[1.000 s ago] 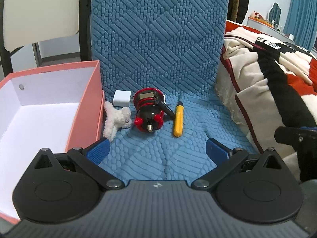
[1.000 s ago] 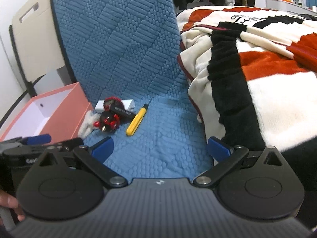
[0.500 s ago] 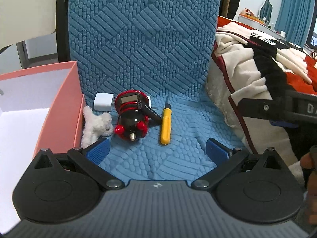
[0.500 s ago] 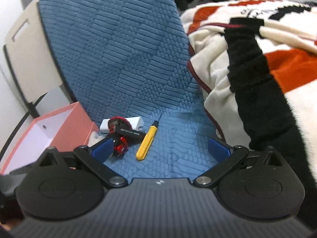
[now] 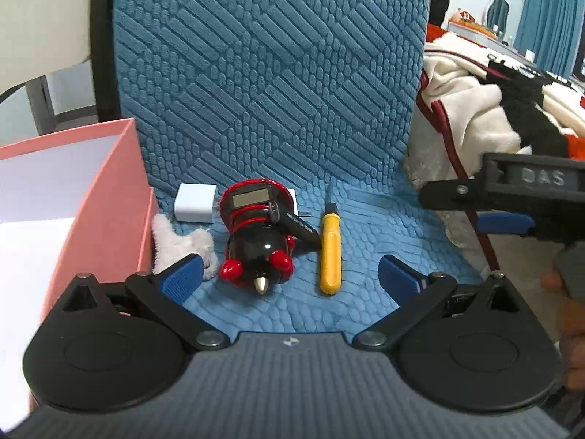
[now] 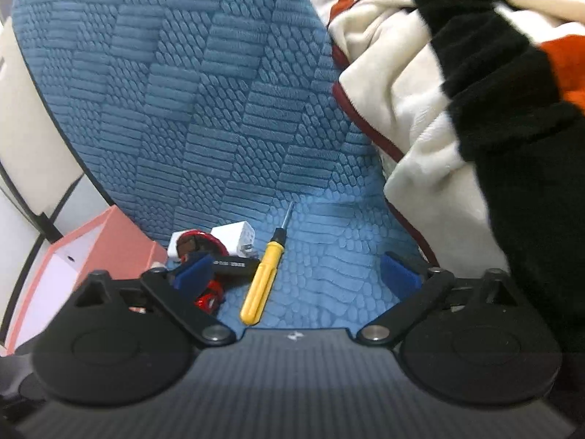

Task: Organize rigid objects
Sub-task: 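Move the left tool to the red figurine while the right tool approaches the yellow screwdriver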

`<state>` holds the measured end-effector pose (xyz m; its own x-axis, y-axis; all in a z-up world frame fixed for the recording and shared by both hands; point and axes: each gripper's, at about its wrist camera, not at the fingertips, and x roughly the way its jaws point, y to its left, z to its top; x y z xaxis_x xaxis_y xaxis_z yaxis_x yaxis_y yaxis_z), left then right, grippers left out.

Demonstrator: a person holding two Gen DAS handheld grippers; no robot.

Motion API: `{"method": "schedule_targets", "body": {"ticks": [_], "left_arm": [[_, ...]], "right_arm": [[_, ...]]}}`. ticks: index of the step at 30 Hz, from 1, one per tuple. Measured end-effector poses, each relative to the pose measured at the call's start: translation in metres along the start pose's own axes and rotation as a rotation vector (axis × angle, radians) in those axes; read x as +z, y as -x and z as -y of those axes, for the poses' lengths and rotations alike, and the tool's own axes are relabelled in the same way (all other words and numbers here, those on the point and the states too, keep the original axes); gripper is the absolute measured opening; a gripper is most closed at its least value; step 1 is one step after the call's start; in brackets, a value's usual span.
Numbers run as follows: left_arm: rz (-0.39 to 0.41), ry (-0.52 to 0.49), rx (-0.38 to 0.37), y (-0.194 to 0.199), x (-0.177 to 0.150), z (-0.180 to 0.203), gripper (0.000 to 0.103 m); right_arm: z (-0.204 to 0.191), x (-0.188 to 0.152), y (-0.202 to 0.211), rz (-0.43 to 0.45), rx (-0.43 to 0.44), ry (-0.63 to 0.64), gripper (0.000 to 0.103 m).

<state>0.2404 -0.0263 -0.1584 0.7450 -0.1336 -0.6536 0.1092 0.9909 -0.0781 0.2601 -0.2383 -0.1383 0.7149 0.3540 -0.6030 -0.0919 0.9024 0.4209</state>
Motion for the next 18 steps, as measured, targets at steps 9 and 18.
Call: {"method": "schedule_targets", "body": {"ticks": [9, 18], "left_arm": [[-0.077, -0.125, 0.088, -0.036, 0.005, 0.009, 0.08], [-0.097, -0.122, 0.127, -0.052, 0.009, -0.005, 0.077]], "right_arm": [[-0.008, 0.004, -0.053, -0.152, 0.068, -0.003, 0.069], [-0.025, 0.004, -0.101, -0.279, 0.075, 0.045, 0.05]]}}
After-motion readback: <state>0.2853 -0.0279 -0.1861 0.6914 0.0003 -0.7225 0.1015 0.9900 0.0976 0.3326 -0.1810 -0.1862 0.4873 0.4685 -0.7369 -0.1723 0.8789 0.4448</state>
